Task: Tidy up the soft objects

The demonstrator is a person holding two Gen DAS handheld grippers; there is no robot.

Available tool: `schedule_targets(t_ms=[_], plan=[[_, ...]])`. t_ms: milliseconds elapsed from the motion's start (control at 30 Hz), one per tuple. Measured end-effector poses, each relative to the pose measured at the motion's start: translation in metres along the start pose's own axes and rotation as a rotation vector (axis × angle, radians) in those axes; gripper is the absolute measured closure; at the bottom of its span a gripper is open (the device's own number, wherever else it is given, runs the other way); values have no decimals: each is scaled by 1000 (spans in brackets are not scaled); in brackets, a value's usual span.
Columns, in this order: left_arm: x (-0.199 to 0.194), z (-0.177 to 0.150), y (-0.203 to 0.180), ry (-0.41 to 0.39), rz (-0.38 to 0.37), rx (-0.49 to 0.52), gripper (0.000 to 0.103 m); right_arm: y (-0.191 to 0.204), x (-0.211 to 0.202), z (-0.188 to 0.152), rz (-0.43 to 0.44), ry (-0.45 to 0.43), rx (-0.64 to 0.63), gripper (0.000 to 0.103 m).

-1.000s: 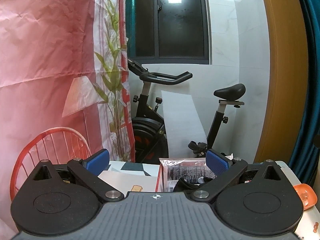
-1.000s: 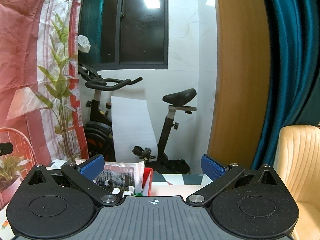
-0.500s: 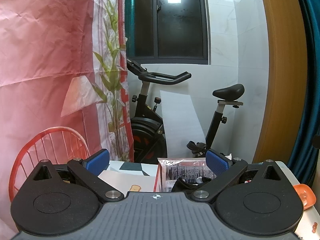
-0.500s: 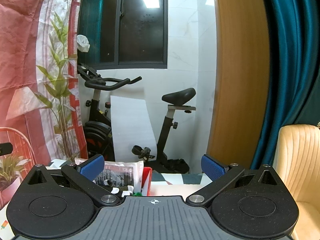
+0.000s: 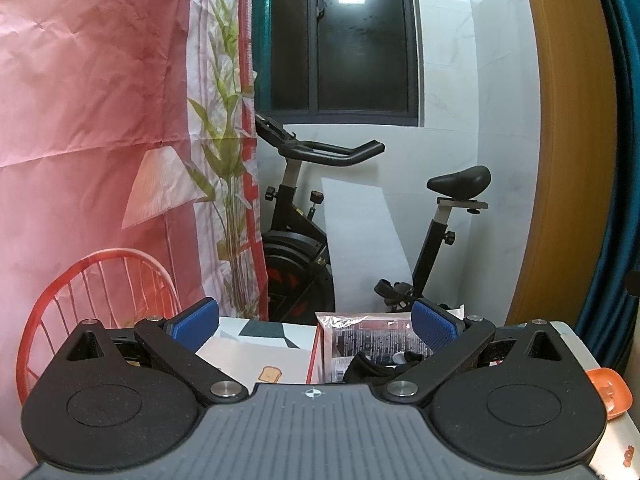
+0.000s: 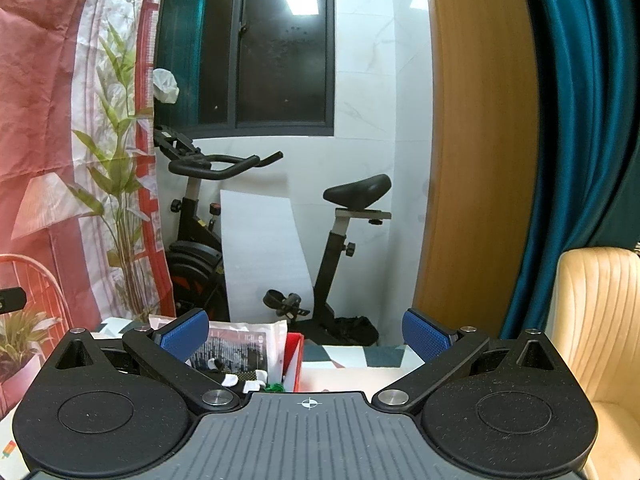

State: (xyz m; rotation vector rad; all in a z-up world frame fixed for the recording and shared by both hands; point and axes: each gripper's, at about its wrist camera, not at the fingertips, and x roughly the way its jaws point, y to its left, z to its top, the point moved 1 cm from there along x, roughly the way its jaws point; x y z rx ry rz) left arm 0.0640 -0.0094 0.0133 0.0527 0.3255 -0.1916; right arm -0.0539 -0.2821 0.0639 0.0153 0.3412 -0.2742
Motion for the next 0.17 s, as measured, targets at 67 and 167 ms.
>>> schedule_targets(t_ms=[67, 167], plan=[[1, 0, 0, 2, 0, -2, 0, 0, 0, 0, 1, 0, -1, 0], [1, -1, 0, 2, 1, -1, 0, -1, 0, 0, 0, 0, -1, 0]])
